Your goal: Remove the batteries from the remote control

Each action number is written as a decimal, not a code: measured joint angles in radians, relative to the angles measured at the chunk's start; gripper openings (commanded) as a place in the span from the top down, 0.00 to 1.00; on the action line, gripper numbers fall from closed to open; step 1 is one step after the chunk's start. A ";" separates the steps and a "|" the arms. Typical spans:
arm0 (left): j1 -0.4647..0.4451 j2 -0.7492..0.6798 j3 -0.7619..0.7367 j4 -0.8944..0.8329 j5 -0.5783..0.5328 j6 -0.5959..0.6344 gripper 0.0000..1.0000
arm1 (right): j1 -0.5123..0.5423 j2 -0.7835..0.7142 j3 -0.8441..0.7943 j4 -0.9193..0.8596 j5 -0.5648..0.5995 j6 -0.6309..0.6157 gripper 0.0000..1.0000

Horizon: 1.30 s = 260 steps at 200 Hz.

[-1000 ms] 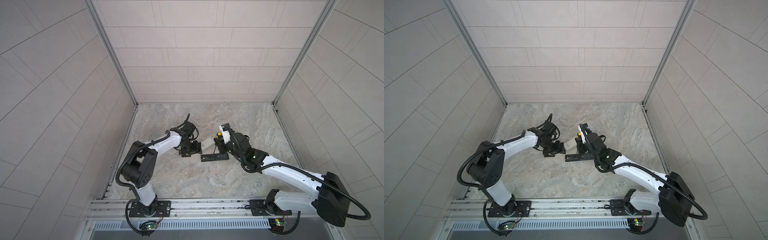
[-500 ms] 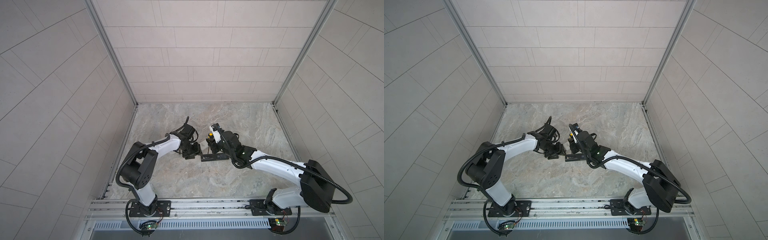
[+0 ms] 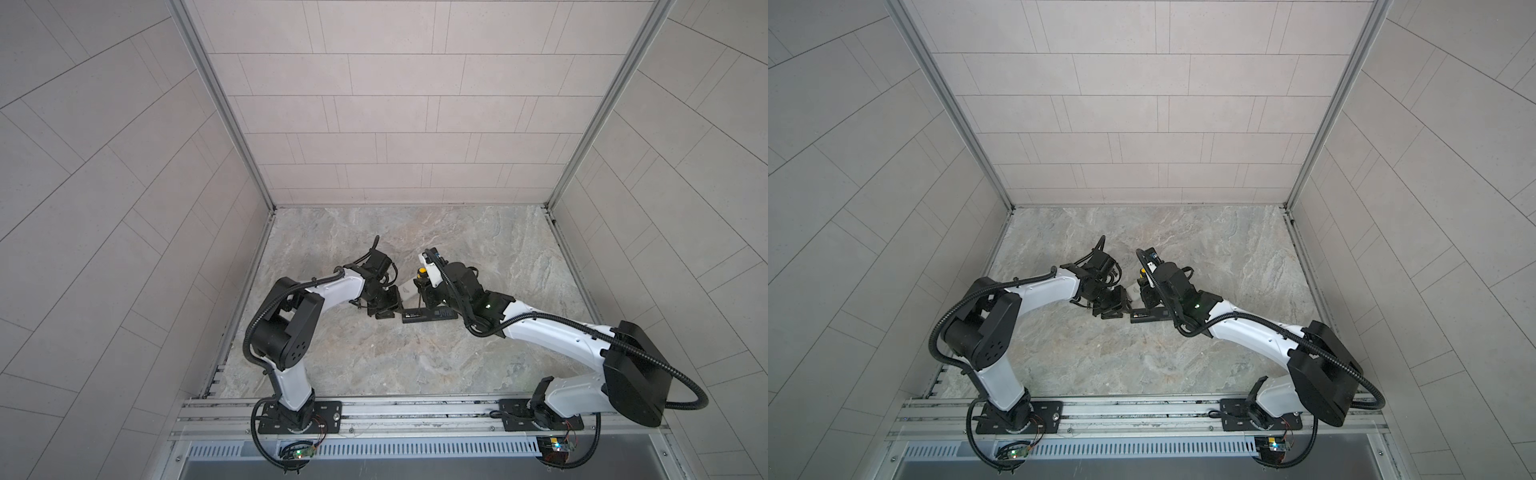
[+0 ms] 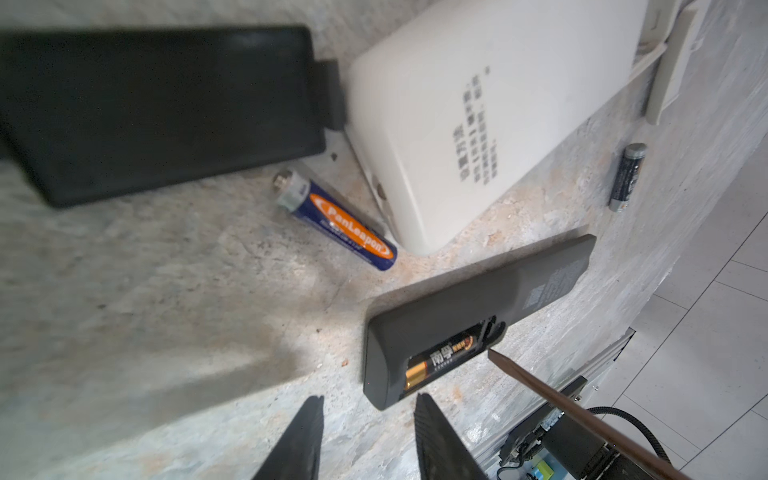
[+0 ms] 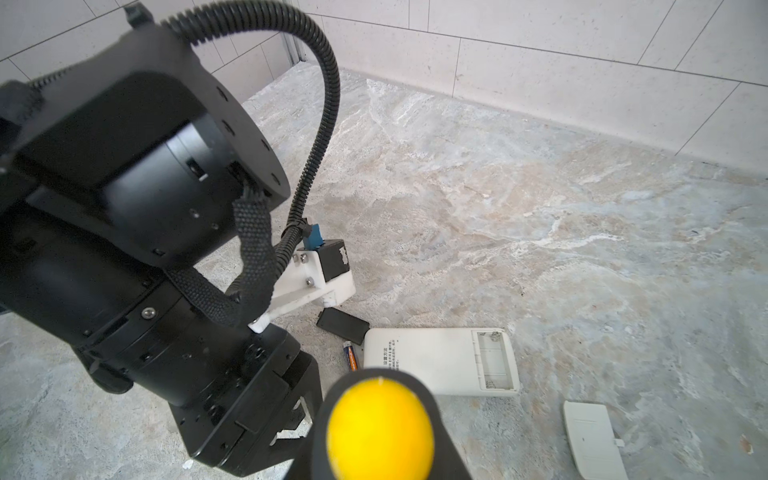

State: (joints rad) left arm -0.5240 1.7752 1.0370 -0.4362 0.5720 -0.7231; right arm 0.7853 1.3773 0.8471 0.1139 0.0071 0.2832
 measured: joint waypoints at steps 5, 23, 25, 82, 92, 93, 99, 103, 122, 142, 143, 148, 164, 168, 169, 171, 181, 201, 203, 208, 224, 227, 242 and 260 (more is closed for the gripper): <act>0.000 0.002 0.000 0.003 0.004 -0.003 0.54 | 0.000 0.000 0.000 -0.003 0.000 0.000 1.00; -0.001 0.005 0.000 0.011 0.010 -0.012 0.52 | 0.000 0.000 -0.002 -0.006 0.000 0.000 1.00; -0.002 0.005 0.000 0.012 0.011 -0.012 0.52 | 0.000 0.000 -0.002 -0.006 0.000 0.000 1.00; -0.014 0.044 0.002 0.023 0.033 -0.022 0.52 | 0.000 0.000 -0.009 -0.004 -0.003 0.002 1.00; -0.018 0.045 0.002 0.024 0.035 -0.024 0.52 | 0.000 0.000 -0.014 -0.003 -0.003 0.005 1.00; -0.018 0.045 0.002 0.024 0.035 -0.024 0.52 | 0.000 0.000 -0.015 -0.003 -0.003 0.005 1.00; -0.018 0.045 0.002 0.024 0.036 -0.025 0.52 | 0.000 0.000 -0.019 -0.002 -0.005 0.007 1.00; -0.019 0.045 0.002 0.024 0.036 -0.025 0.52 | 0.000 0.000 -0.021 -0.002 -0.005 0.008 1.00; -0.020 0.046 0.002 0.025 0.039 -0.027 0.52 | 0.000 0.000 -0.023 0.000 -0.006 0.011 1.00; -0.020 0.047 0.002 0.025 0.039 -0.029 0.52 | 0.000 0.000 -0.031 0.011 -0.006 0.014 1.00; -0.020 0.046 0.002 0.025 0.039 -0.029 0.52 | 0.000 0.000 -0.032 0.011 -0.006 0.015 1.00; -0.020 0.047 0.002 0.025 0.039 -0.029 0.52 | 0.000 0.000 -0.035 0.018 -0.006 0.016 1.00; -0.020 0.046 0.002 0.025 0.039 -0.029 0.52 | -0.001 -0.004 -0.051 0.042 -0.002 0.020 1.00; -0.020 0.046 0.002 0.025 0.039 -0.029 0.52 | -0.001 -0.006 -0.055 0.047 -0.002 0.021 1.00; -0.020 0.046 0.002 0.025 0.039 -0.029 0.52 | -0.001 -0.007 -0.056 0.048 -0.002 0.021 1.00; -0.020 0.046 0.002 0.025 0.039 -0.029 0.52 | -0.001 -0.008 -0.058 0.049 -0.001 0.022 1.00; -0.020 0.046 0.002 0.025 0.039 -0.030 0.52 | -0.002 -0.011 -0.064 0.057 0.000 0.024 1.00; -0.020 0.047 0.002 0.027 0.040 -0.032 0.49 | -0.006 -0.011 -0.068 0.063 -0.003 0.031 1.00; -0.020 0.046 0.002 0.027 0.040 -0.032 0.49 | -0.007 -0.011 -0.068 0.063 -0.003 0.031 1.00; -0.020 0.046 0.002 0.029 0.042 -0.033 0.49 | -0.008 -0.011 -0.068 0.064 -0.003 0.032 1.00; -0.020 0.046 0.001 0.039 0.046 -0.038 0.48 | -0.016 -0.013 -0.078 0.079 -0.006 0.041 1.00; -0.020 0.046 0.000 0.041 0.047 -0.039 0.48 | -0.018 -0.015 -0.082 0.084 -0.006 0.043 1.00; -0.021 0.046 -0.006 0.057 0.053 -0.045 0.48 | -0.036 -0.028 -0.108 0.110 -0.019 0.065 1.00; -0.021 0.046 -0.015 0.084 0.060 -0.054 0.48 | -0.061 -0.049 -0.144 0.146 -0.037 0.093 1.00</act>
State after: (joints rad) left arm -0.5449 1.8214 1.0218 -0.3527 0.6319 -0.7769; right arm 0.7238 1.3285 0.7029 0.2600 -0.0303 0.3763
